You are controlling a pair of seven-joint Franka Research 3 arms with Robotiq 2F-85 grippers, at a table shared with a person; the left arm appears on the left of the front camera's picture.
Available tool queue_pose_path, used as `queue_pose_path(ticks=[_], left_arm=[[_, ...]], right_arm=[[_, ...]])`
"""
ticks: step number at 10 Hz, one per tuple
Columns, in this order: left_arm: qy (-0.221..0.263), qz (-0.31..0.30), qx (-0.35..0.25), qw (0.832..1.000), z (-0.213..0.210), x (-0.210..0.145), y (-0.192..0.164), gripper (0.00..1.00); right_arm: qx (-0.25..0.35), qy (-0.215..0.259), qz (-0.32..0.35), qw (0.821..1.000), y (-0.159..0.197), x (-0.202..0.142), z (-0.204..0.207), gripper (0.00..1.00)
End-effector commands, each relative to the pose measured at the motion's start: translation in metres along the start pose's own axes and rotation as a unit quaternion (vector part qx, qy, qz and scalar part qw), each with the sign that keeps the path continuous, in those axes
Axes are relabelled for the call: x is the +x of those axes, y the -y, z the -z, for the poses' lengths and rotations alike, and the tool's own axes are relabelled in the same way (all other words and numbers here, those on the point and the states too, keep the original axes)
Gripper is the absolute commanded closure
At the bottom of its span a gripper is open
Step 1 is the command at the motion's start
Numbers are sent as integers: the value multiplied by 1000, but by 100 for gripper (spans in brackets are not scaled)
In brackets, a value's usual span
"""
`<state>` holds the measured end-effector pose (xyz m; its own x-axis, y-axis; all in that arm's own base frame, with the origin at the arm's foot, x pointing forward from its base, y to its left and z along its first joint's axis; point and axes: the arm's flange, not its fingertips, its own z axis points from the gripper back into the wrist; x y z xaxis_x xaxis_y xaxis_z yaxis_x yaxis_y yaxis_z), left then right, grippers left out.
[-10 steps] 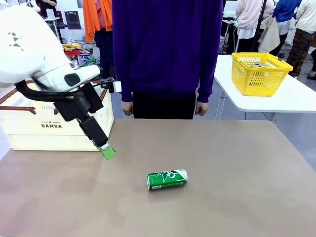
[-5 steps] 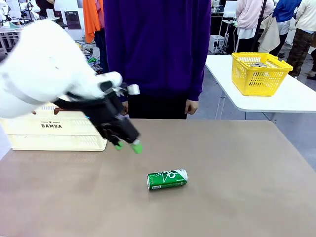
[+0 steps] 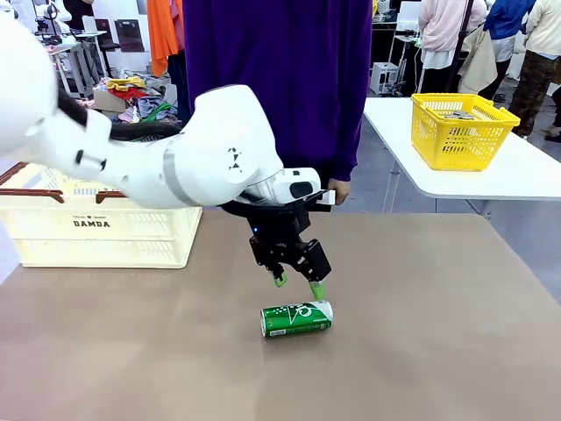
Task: Place the drinks into the Shopping basket.
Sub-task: Pick up one drink and place it into the Shopping basket.
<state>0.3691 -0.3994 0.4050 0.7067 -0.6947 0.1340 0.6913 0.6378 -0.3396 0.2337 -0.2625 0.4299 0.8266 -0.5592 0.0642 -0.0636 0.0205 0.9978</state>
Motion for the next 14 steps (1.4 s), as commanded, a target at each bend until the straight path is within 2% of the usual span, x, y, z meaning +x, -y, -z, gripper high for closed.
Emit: queue_pose_path(ticks=[1,2,3,5,6,7,8,9,10,12,14], left_arm=[[-34,49,49,997,-5,12,0,0],[-66,188,61,978,1,18,3,0],[-91,289,88,949,8,22,-1,0],[-62,376,84,921,17,17,-2,0],[-46,404,47,912,15,12,-1,0],[-96,311,90,941,17,21,5,0],[-96,311,90,941,17,21,5,0],[-79,368,89,922,18,25,6,0],[-67,348,117,928,23,26,5,0],[-20,336,134,932,35,21,4,0],[-30,328,143,933,53,17,2,0]], right_arm=[[4,-1,-4,1000,-2,0,-2,0],[4,-1,-4,1000,-2,0,-2,0],[4,-1,-4,1000,-2,0,-2,0],[4,-1,-4,1000,-2,0,-2,0],[4,-1,-4,1000,-2,0,-2,0],[4,-1,-4,1000,-2,0,-2,0],[4,-1,-4,1000,-2,0,-2,0],[4,-1,-4,1000,-2,0,-2,0],[4,-1,-4,1000,-2,0,-2,0],[4,-1,-4,1000,-2,0,-2,0],[4,-1,-4,1000,-2,0,-2,0]])
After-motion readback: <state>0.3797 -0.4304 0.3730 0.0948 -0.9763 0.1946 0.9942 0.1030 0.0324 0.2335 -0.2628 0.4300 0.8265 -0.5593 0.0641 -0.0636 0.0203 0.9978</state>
